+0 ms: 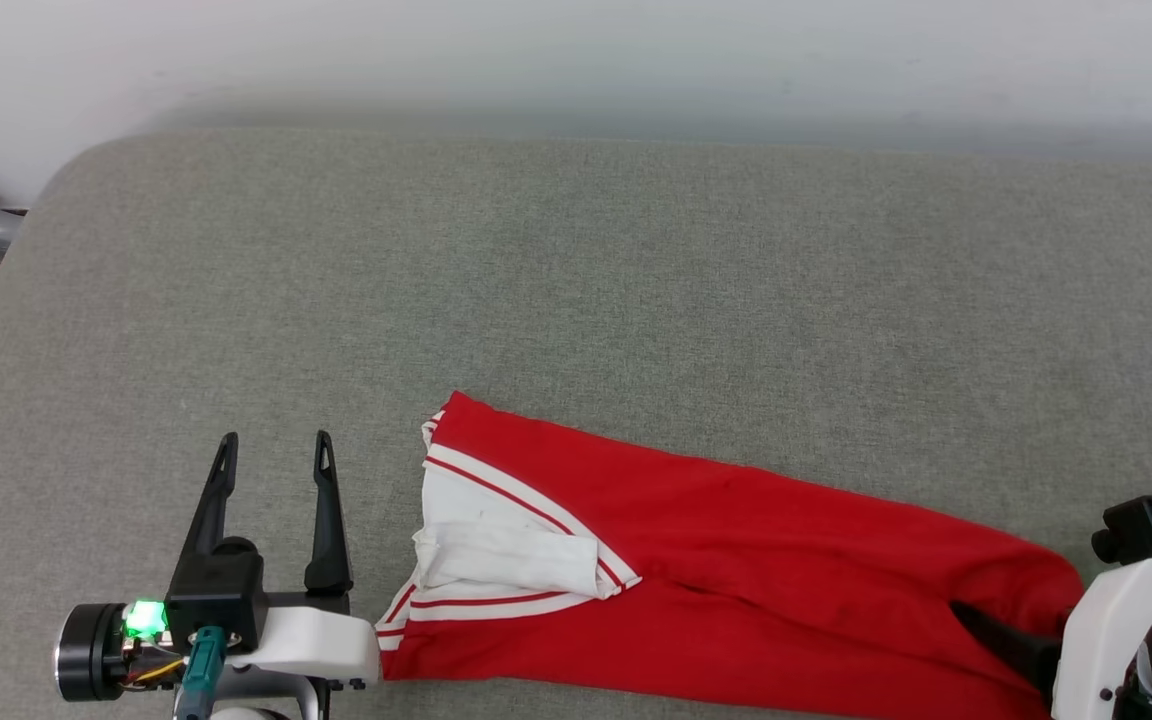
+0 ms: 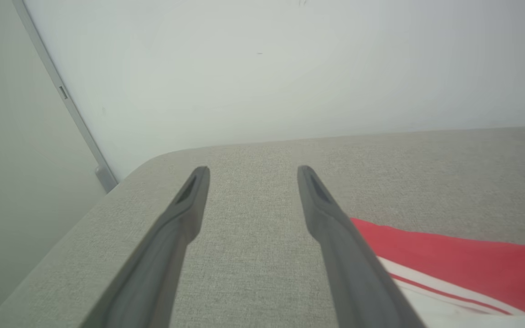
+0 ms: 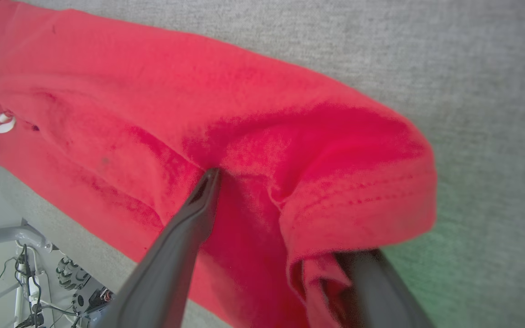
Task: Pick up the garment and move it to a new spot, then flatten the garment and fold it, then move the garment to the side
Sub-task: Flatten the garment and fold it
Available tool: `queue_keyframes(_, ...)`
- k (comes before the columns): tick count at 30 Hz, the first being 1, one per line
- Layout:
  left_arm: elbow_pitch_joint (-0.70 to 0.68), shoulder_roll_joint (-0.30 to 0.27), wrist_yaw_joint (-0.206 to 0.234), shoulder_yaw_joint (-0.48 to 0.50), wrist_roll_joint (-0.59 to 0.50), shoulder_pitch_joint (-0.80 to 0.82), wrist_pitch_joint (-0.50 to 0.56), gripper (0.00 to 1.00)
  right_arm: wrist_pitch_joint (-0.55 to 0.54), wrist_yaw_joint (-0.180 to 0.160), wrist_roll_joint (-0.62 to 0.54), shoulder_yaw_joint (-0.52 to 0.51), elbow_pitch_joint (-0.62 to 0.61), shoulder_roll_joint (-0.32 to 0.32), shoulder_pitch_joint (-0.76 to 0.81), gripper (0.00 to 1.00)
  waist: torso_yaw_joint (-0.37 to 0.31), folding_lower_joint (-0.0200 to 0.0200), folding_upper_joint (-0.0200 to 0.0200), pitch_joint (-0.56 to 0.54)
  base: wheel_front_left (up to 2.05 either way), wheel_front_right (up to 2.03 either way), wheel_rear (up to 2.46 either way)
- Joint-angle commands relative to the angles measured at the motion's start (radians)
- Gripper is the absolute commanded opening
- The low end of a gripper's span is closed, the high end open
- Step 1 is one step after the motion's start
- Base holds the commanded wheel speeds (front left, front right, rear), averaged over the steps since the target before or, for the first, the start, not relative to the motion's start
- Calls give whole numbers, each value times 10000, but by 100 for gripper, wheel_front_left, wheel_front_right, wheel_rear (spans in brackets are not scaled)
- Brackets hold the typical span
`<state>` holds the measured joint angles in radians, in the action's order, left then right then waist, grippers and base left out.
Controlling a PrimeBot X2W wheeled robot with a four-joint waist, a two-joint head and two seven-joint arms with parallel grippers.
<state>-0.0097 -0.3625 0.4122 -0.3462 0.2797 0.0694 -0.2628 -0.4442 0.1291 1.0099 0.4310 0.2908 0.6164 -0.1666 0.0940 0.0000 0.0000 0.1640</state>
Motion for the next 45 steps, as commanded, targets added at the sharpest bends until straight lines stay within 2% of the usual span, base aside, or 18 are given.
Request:
queue_keyframes(1, -110, 155, -110, 174, -222, -143, -25, 100, 97, 26, 2, 330, 136, -244, 72, 15, 19, 0, 0, -46, 0, 0, 0)
queue_keyframes(2, -127, 273, -193, 277, -360, -235, -25, 100, 200, 26, 56, 400, 193, -218, 25, 0, 24, 0, 0, -73, 0, 0, 0)
queue_keyframes(8, -2, 845, -689, 773, -1168, -622, -25, 100, 804, 4, 200, 483, 566, 403, -170, 0, 48, 0, 0, -216, 0, 0, 0)
queue_keyframes(11, 25, 1009, -789, 893, -1352, -682, -23, 100, 904, 3, 194, 426, 736, 720, -234, 0, 46, 0, 0, -260, 0, 0, 0)
queue_keyframes(12, 50, 1135, -916, 1012, -1512, -737, -25, 100, 1003, 3, 243, 346, 924, 988, -279, 0, 44, 0, 0, -305, 0, 0, 0)
queue_keyframes(20, 173, 1457, -1280, 1278, -1954, -890, -25, 100, 1128, 4, 190, 22, 1876, 1831, -314, 0, 17, 0, 0, -484, 0, 0, 0)
queue_keyframes(25, 266, 1609, -1385, 1408, -2193, -1037, -24, 100, 1070, 6, 357, -225, 2220, 2023, -172, 0, 22, 0, 0, -651, 0, 0, 0)
queue_keyframes(30, 303, 1703, -1494, 1519, -2329, -1179, -24, 100, 540, 10, 828, -253, 1229, 2148, 80, 0, -29, 0, 0, -791, 0, 0, 0)
queue_keyframes(36, 358, 1805, -1641, 1595, -2434, -1236, -24, 100, -11, 10, 1328, -492, -785, 2261, 235, 0, -54, 0, 0, -871, 0, 0, 0)
queue_keyframes(45, 443, 2014, -1810, 1486, -2593, -994, -25, 100, -1202, 12, 821, -535, -2812, 1604, -272, 0, 163, 0, 0, -691, 0, 0, 0)
